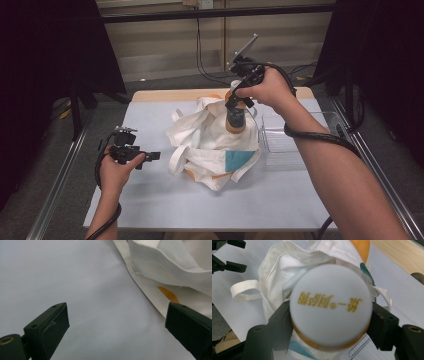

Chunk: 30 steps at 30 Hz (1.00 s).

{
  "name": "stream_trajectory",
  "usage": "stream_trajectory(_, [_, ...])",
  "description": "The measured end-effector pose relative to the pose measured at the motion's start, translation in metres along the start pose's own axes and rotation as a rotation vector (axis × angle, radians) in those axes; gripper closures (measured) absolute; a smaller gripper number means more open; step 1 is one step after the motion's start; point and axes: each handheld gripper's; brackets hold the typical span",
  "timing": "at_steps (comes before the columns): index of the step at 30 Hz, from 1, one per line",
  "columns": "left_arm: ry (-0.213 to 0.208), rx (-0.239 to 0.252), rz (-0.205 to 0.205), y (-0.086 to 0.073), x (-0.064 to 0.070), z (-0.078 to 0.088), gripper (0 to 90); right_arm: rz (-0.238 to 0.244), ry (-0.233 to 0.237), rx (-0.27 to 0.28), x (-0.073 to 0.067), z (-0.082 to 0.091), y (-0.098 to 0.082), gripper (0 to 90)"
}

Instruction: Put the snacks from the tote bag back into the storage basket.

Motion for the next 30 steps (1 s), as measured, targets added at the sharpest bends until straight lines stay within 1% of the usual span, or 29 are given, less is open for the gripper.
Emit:
stream_trajectory(1, [-0.001, 0.000, 0.001, 0.000, 0.000, 0.000, 5.0, 0.003, 0.001, -0.001, 0.000, 0.001, 0.000, 30.1])
stream_trajectory(2, [-0.004, -0.002, 0.004, 0.000, 0.001, 0.000, 5.0, -0.005, 0.002, -0.005, 0.000, 0.001, -0.001, 30.1])
stream_trajectory(4, [-0.003, -0.002, 0.004, 0.000, 0.001, 0.000, 5.0, 0.006, -0.004, -0.010, 0.001, 0.002, -0.002, 30.1])
stream_trajectory(5, [-0.002, -0.002, 0.005, 0.000, 0.001, 0.000, 5.0, 0.002, -0.002, -0.015, 0.001, 0.003, -0.002, 30.1])
stream_trajectory(14, [-0.003, -0.012, -0.002, 0.000, 0.001, 0.000, 5.0, -0.001, -0.008, -0.013, 0.006, 0.012, -0.007, 30.1])
stream_trajectory(18, [0.002, -0.009, -0.005, 0.000, 0.001, -0.001, 5.0, -0.004, -0.009, -0.017, 0.009, 0.015, -0.010, 30.1])
stream_trajectory(19, [0.001, -0.010, -0.004, -0.001, 0.001, -0.001, 5.0, -0.011, -0.010, -0.024, 0.009, 0.016, -0.011, 30.1])
stream_trajectory(21, [0.000, -0.010, -0.005, 0.000, 0.001, -0.001, 5.0, -0.018, -0.015, -0.017, 0.012, 0.018, -0.012, 30.1])
stream_trajectory(24, [0.001, -0.011, -0.005, 0.000, 0.002, -0.001, 5.1, -0.026, -0.013, -0.022, 0.013, 0.020, -0.014, 30.1])
stream_trajectory(26, [0.002, -0.010, -0.006, 0.000, 0.001, -0.001, 5.1, -0.021, -0.016, -0.017, 0.015, 0.020, -0.015, 30.1])
stream_trajectory(30, [0.007, -0.012, -0.007, 0.000, 0.001, -0.001, 5.1, -0.026, -0.021, -0.021, 0.016, 0.022, -0.017, 30.1])
Point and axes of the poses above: each handheld gripper's, and its own axes: z roughly backward along the jaws, y roughly out of its top, x roughly to its right, and after that the axes turned 5 degrees about z, right-handed
